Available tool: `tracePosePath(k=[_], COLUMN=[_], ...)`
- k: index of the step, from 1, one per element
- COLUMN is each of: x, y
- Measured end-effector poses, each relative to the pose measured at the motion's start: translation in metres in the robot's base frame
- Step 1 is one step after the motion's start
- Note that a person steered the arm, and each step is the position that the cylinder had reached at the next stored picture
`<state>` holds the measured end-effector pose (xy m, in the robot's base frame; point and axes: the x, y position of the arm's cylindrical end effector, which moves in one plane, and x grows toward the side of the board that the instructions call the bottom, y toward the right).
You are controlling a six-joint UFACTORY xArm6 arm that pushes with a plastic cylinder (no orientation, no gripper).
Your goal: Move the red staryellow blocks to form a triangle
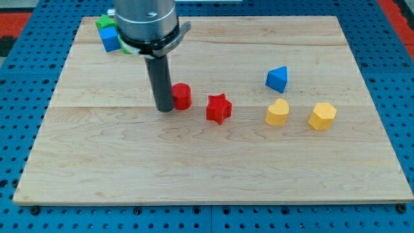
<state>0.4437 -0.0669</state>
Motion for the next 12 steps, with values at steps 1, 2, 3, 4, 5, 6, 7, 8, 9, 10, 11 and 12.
tracePosePath(k=[1, 2, 3, 4, 5, 6, 7, 8, 9, 10, 11, 12], x=[0.002, 0.027, 0.051, 0.016, 0.012, 0.051, 0.057, 0.030, 0.039, 0.074, 0.044, 0.006], y=[0.054, 0.073, 0.097, 0.137, 0.179, 0.179, 0.207, 0.231, 0.256, 0.294, 0.309, 0.291])
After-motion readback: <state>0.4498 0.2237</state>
